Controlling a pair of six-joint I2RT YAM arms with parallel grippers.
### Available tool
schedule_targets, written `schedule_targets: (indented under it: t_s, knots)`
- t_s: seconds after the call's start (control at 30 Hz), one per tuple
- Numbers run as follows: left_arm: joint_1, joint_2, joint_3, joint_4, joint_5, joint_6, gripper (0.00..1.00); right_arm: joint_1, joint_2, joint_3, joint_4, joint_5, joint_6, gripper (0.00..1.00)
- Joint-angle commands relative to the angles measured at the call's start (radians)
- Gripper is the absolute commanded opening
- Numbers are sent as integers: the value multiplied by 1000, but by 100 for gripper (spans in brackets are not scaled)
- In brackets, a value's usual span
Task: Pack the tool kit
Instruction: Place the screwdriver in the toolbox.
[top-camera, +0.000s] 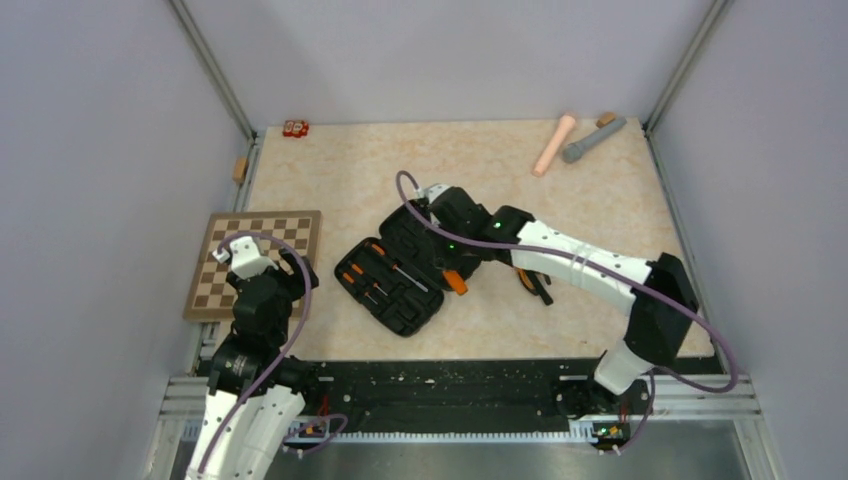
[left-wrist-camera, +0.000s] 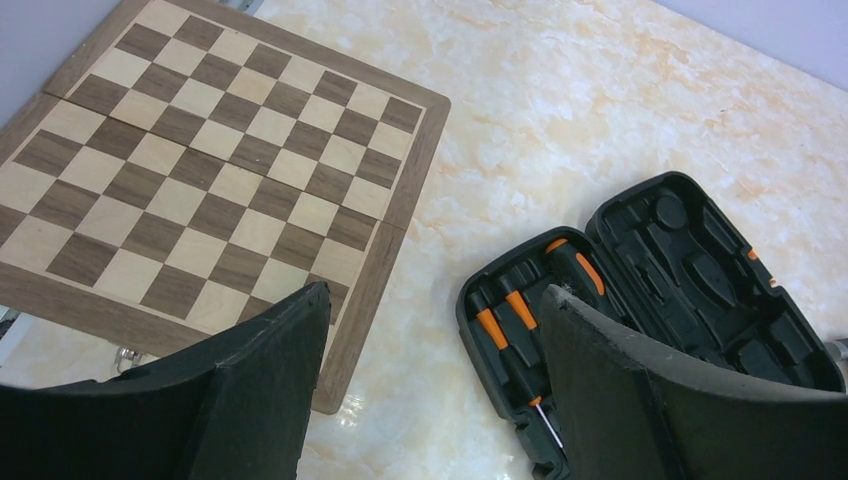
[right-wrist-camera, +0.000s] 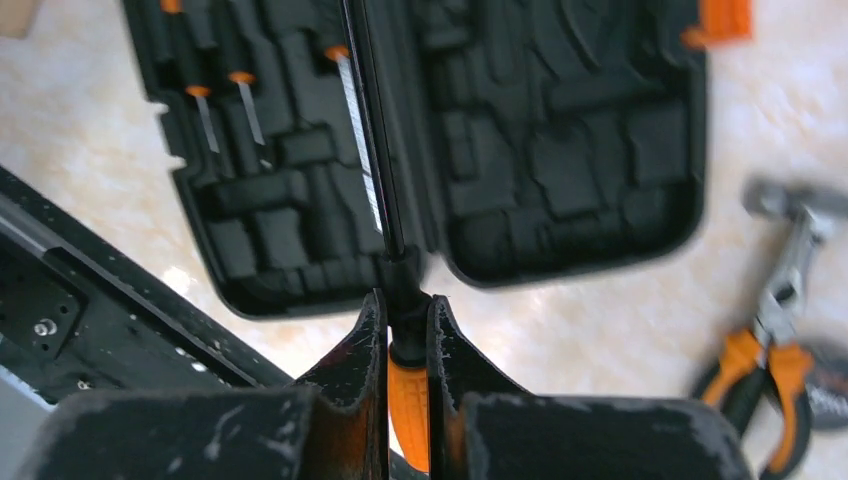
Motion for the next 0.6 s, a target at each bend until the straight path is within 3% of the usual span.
schedule_targets:
  t_s: [0.0, 0.17, 0.57]
  knots:
    - [5, 4, -2, 39, -21, 11, 81, 84, 143, 157, 56, -47, -59, 0]
    - [5, 0, -2, 36, -30, 9, 81, 138, 287, 261, 79, -75, -100, 0]
    - [5, 0, -2, 39, -29, 12, 81, 162, 473, 310, 115, -110, -142, 3]
